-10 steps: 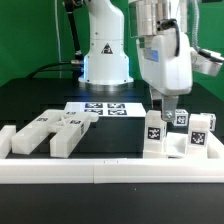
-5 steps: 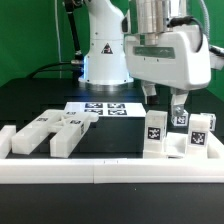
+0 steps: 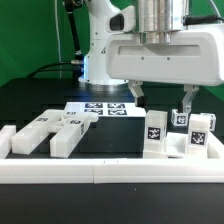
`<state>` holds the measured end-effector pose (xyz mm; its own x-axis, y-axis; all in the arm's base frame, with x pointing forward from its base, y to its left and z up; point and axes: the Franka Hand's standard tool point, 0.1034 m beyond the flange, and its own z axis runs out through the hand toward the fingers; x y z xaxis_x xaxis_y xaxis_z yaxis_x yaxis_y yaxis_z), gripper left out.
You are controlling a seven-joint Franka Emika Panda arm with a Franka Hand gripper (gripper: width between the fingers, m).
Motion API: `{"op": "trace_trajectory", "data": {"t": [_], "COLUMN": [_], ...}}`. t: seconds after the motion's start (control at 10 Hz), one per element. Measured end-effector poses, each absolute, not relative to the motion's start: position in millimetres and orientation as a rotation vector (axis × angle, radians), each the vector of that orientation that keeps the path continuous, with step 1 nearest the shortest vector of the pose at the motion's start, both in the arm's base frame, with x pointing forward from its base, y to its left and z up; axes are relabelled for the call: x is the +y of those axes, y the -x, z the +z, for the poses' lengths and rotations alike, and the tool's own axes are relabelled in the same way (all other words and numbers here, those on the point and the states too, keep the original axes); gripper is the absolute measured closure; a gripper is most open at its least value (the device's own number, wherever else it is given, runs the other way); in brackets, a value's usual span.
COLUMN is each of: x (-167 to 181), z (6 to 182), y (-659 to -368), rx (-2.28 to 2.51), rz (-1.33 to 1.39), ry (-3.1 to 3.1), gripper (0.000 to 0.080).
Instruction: Assemble chair
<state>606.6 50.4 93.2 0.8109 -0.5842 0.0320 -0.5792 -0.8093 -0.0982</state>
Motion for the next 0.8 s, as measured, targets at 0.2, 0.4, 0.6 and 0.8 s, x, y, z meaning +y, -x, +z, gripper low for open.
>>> {"op": "trace_trajectory", "data": {"t": [0.2, 0.4, 0.6, 0.8], "x": [48.7, 47.8, 49.9, 57.3], "z": [92.1, 91.9, 90.4, 85.6], "y": [-605.6, -606.0, -605.3, -600.9], "rx": [0.761, 0.551, 0.54, 0.527], "rz": [-0.112, -0.121, -0.134, -0.19], "ry": [2.965, 3.02, 3.023, 3.029], "gripper": [0.015, 0.015, 0.015, 0.015]}}
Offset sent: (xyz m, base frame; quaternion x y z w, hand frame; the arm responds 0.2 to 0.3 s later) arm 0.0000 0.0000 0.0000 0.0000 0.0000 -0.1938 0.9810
